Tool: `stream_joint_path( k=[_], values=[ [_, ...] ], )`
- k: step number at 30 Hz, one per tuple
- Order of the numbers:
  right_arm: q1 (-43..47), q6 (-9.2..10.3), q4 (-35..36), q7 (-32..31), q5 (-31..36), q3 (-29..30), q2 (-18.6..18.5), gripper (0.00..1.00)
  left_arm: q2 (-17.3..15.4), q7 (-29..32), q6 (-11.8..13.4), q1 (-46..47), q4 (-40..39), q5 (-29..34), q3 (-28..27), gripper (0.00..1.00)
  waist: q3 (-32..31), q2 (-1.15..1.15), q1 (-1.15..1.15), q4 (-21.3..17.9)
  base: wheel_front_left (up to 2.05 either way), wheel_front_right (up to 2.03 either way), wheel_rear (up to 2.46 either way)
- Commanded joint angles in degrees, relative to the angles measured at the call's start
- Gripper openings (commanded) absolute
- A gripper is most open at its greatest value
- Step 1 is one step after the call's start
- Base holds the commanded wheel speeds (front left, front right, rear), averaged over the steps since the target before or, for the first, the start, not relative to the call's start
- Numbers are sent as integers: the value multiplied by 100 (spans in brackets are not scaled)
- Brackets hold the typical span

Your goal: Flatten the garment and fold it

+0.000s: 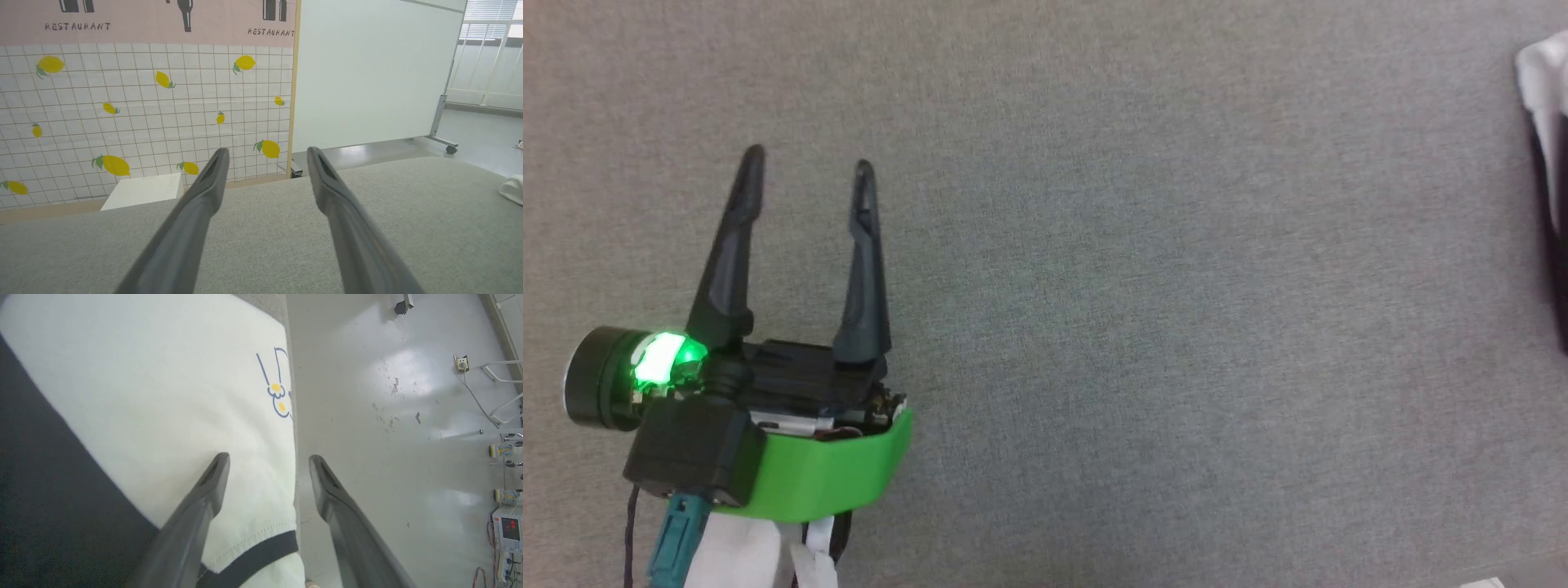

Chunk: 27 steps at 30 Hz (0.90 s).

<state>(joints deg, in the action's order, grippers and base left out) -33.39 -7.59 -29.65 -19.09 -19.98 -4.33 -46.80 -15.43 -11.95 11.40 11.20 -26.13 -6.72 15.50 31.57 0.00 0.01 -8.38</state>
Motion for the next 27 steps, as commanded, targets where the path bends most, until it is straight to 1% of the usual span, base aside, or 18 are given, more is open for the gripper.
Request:
stream_joint_path(
  k=[1, 5, 7, 10, 14, 19, 22, 27],
  values=[
    [-89, 10, -50, 68, -41, -35, 36, 100, 49, -66, 58, -1, 36, -84, -37, 100, -211, 0, -1, 11, 0, 0, 0],
    [-30, 10, -50, 249, -164, -69, 118, 100, 137, -172, 163, -172, 170, -176, -124, 100, -585, 0, -1, 43, 0, 0, 0],
    [21, 10, 24, 347, -277, -11, 222, 100, 176, -209, 228, -270, 240, -196, -177, 100, -771, 0, -1, 65, 0, 0, 0],
    [228, 10, 251, 468, -423, 109, 415, 100, 238, -255, 279, -485, 372, -283, -238, 100, -1121, 0, -1, 122, 0, 0, 0],
    [717, 10, 731, 535, -544, 298, 694, 100, 266, -282, 289, -788, 563, -388, -302, 100, -1552, 0, -1, 224, 0, 0, 0],
    [1501, 10, 1625, 607, -524, 597, 1238, 100, 270, -296, 261, -1137, 787, -481, -347, 100, -2073, 0, -1, 366, 0, 0, 0],
    [1973, 10, 2288, 703, -380, 834, 1734, 100, 282, -299, 228, -1316, 890, -548, -349, 100, -2349, 0, -1, 460, 0, 0, 0],
    [2734, 10, 3254, 842, 2, 1064, 2607, 100, 227, -301, 169, -1561, 1075, -530, -288, 100, -2703, 0, -1, 612, 0, 0, 0]
  ],
)
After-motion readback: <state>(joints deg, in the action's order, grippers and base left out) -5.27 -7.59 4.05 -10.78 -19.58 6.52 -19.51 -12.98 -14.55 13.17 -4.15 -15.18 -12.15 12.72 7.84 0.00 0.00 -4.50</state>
